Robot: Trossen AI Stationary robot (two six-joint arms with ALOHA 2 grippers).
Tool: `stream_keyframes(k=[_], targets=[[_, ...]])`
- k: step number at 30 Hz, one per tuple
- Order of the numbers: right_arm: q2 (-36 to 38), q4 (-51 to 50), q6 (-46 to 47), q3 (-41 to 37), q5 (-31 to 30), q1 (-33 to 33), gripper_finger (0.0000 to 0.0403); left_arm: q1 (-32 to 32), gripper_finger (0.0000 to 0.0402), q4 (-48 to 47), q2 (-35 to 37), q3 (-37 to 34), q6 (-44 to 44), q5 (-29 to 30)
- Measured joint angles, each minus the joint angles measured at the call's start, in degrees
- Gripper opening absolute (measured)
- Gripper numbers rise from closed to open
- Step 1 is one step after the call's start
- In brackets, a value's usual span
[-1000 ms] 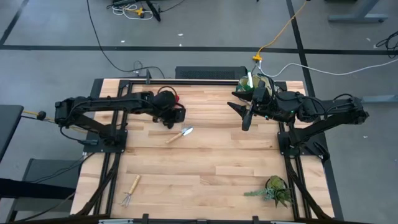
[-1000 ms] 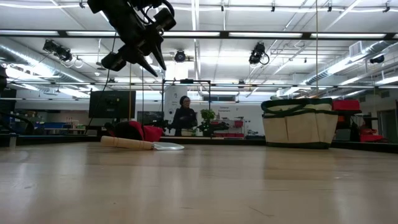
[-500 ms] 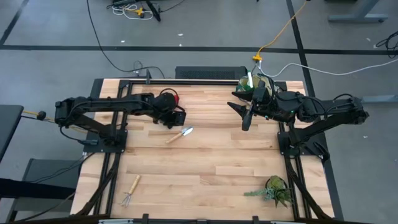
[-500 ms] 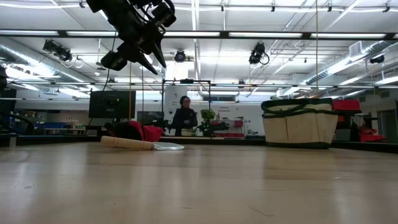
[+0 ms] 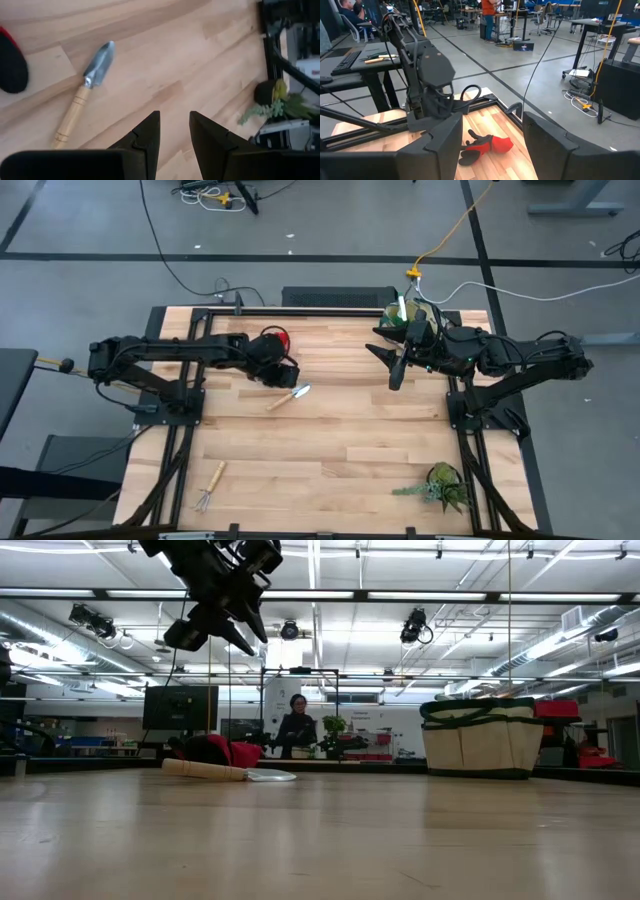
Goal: Pick & Place Garden tools in Gardening bag
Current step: Put the brown trowel into the gardening bag
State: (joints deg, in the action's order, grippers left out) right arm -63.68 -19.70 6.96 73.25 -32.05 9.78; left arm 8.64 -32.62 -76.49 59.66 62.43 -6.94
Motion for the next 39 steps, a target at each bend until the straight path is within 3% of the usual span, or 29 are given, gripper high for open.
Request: stream_keyframes(k=[7, 17, 27, 39], targets=[[-0.01, -0.02, 0.00, 0.00, 0.01, 0.02, 0.0207, -1.44, 0.0112, -2.95, -0.11, 0.00, 1.43, 4.03], [-0.02, 0.54, 0.00, 0.07, 0.06, 0.00, 0.0207, -1.53, 0.0112, -9.74, -3.94, -0.07, 1.08, 4.20], [-0.02, 0.74, 0.01, 0.07, 0.57, 0.00, 0.0207, -4.29, 0.0112, -11.37, -12.51, -0.07, -7.65, 2.34], [-0.02, 0.77, 0.00, 0.07, 0.58, 0.01, 0.0207, -7.14, 0.0113, -12.54, -19.71, -0.04, -18.37, 4.45]])
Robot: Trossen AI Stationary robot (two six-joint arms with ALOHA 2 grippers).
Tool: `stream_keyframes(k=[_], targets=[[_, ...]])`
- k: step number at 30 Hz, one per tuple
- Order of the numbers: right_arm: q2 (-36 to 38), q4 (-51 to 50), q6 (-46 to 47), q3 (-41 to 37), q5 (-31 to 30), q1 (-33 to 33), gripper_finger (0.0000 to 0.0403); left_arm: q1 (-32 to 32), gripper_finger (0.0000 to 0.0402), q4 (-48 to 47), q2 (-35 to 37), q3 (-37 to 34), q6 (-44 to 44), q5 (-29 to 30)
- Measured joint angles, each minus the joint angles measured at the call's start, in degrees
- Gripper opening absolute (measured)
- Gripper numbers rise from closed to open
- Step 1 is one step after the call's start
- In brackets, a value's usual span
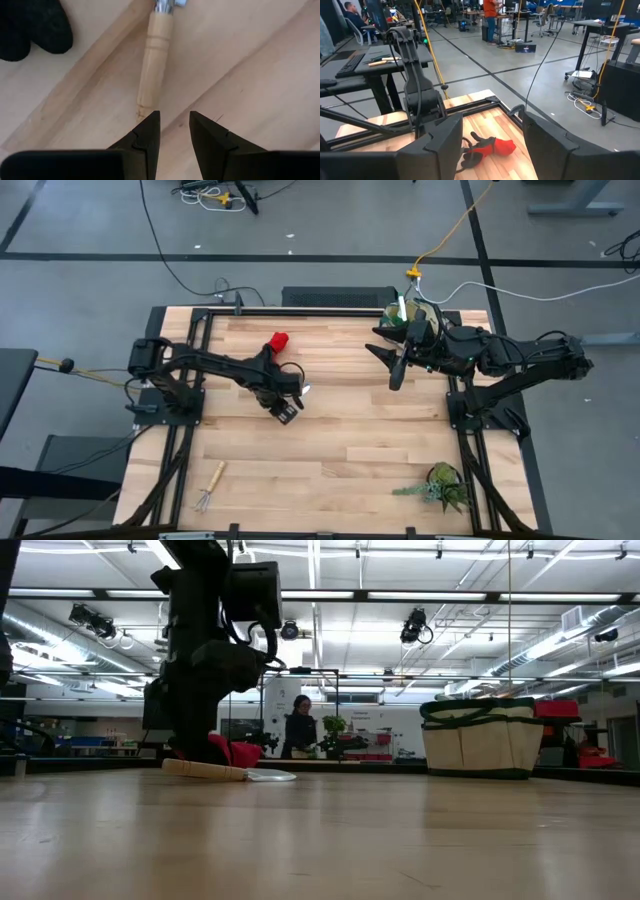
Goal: Pick & Place Garden tools in Gardening bag
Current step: Put the brown trowel into the gardening bag
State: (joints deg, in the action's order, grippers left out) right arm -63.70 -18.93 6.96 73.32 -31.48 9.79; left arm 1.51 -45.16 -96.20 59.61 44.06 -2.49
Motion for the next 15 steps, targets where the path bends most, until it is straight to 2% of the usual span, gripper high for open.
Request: stream_keyframes(k=[10, 15], targets=[[0.00, 0.01, 0.00, 0.00, 0.00, -0.01, 0.0207, -1.55, 0.0114, 0.28, -0.26, 0.00, -7.76, 2.71], [0.00, 0.01, 0.00, 0.00, -0.01, -0.01, 0.0207, -1.74, 0.0141, 0.27, -0.24, 0.00, -8.50, 5.47]])
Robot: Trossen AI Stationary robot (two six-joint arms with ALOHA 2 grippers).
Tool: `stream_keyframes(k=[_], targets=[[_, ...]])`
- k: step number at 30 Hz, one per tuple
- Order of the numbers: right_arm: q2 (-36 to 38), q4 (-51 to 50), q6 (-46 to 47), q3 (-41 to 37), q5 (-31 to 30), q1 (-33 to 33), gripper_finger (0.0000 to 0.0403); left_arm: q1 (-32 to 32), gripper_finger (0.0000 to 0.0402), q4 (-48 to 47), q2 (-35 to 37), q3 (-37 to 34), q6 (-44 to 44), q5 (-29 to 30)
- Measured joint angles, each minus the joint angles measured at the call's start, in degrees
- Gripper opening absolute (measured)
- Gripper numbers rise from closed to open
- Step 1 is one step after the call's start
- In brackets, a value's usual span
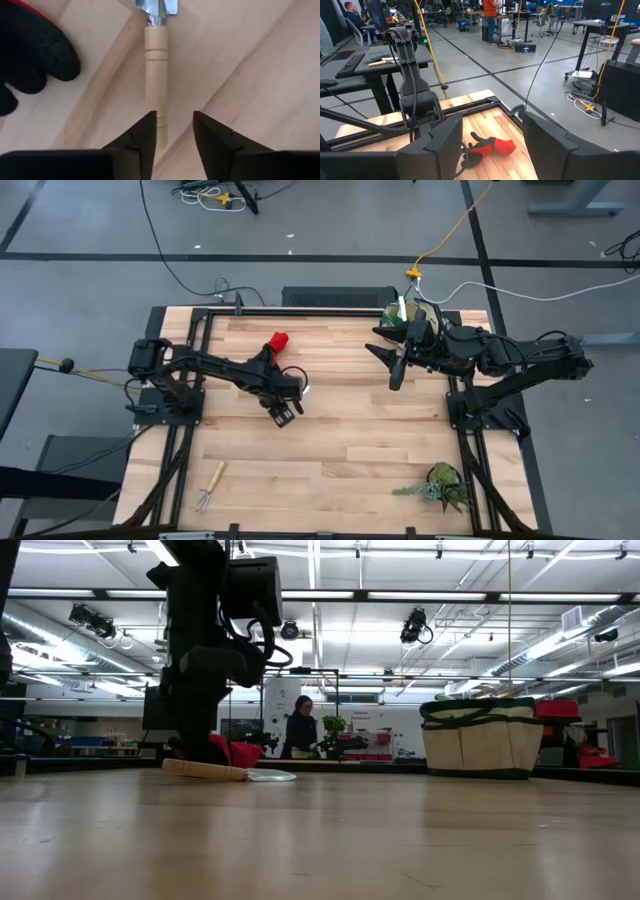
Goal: Pick & Place Garden tools in Gardening bag
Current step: Put the brown trowel into the gardening bag
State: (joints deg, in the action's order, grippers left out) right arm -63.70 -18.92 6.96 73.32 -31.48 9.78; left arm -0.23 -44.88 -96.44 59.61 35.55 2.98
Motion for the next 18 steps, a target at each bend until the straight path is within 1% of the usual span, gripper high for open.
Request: stream_keyframes(k=[5, 9, 13, 18], targets=[[0.00, 0.00, 0.00, 0.00, 0.01, 0.00, 0.0207, 0.02, 0.0186, 0.01, -0.22, 0.01, -1.65, 0.23], [0.00, 0.02, 0.00, 0.00, 0.00, 0.00, 0.0207, 0.04, 0.0207, -0.09, -1.76, 0.02, -3.40, 0.22], [0.00, 0.04, 0.00, -0.02, 0.01, 0.00, 0.0207, 0.04, 0.0210, -0.52, -3.71, 0.02, -3.64, 0.20], [0.00, 0.04, 0.00, -0.02, 0.02, 0.00, 0.0207, 0.04, 0.0200, -0.64, -5.24, 0.02, -3.78, -0.91]])
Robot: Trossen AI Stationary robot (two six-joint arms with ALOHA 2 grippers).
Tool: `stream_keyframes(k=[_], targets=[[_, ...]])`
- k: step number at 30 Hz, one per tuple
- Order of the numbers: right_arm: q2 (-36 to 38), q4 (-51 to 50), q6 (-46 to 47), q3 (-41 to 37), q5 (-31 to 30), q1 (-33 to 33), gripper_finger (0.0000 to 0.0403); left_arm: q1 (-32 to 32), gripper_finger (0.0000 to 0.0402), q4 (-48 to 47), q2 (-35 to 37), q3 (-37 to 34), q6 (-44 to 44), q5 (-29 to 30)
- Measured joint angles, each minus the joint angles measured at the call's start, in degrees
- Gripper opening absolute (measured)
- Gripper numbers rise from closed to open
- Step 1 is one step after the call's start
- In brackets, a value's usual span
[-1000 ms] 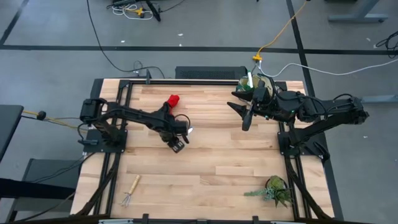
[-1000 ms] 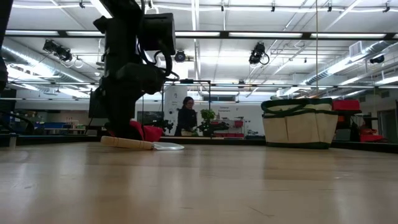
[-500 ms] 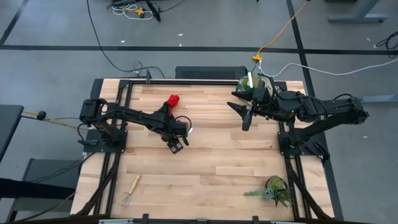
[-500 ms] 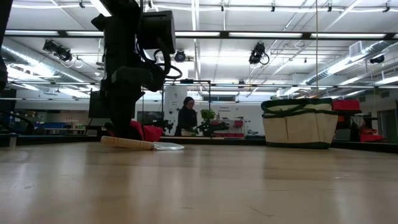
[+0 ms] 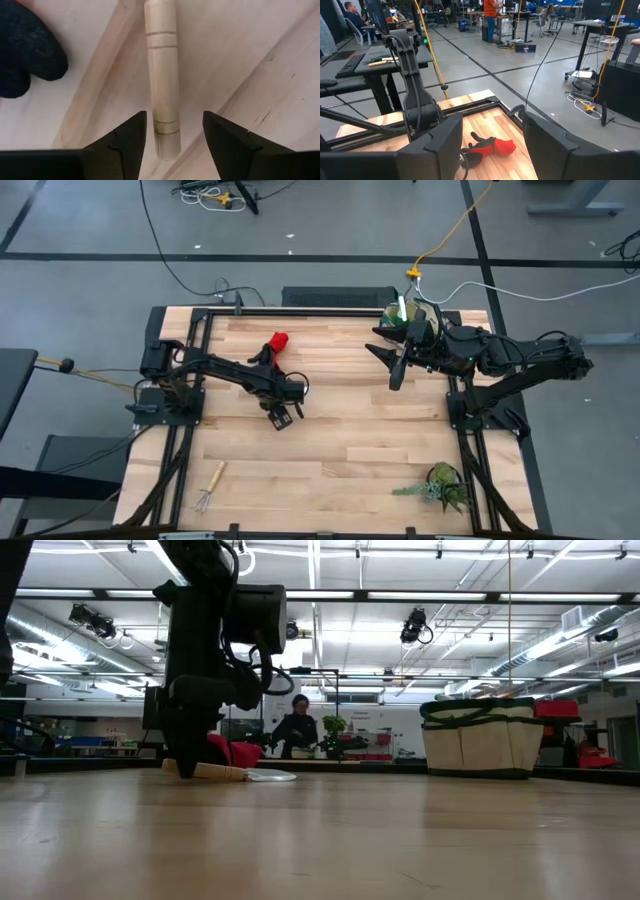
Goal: Pick & Place Garden tools in Gardening bag
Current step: Put the brown trowel into the gardening bag
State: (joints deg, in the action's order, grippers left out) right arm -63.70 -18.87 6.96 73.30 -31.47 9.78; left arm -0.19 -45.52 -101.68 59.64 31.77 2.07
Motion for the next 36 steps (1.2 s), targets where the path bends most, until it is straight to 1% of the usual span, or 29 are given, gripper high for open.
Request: stream_keyframes(k=[6, 15, 21, 24, 30, 33, 36], targets=[[0.00, 0.00, 0.00, -0.01, 0.00, 0.01, 0.0207, 0.00, 0.0173, -0.13, -0.05, 0.00, -0.14, -0.59], [0.00, 0.00, 0.00, -0.04, 0.00, 0.00, 0.0207, 0.00, 0.0113, -0.45, -0.05, 0.00, -0.96, -0.82], [0.00, 0.00, 0.00, -0.04, 0.00, 0.00, 0.0207, 0.00, 0.0087, -0.43, -0.05, 0.00, -0.99, -0.82], [0.00, 0.00, 0.00, -0.04, 0.00, 0.00, 0.0207, 0.00, 0.0080, -0.41, -0.05, 0.00, -1.00, -0.82], [0.00, 0.00, 0.00, -0.04, 0.00, 0.00, 0.0207, 0.00, 0.0083, -1.08, -0.05, 0.40, -1.01, -0.86], [0.00, 0.00, 0.00, -0.04, 0.00, 0.00, 0.0207, 0.11, 0.0079, -1.95, 0.06, 2.51, -1.07, -0.86], [0.00, -0.01, 0.00, -0.04, 0.00, 0.01, 0.0207, 0.52, 0.0077, -3.76, 0.08, 6.09, -1.12, -0.81]])
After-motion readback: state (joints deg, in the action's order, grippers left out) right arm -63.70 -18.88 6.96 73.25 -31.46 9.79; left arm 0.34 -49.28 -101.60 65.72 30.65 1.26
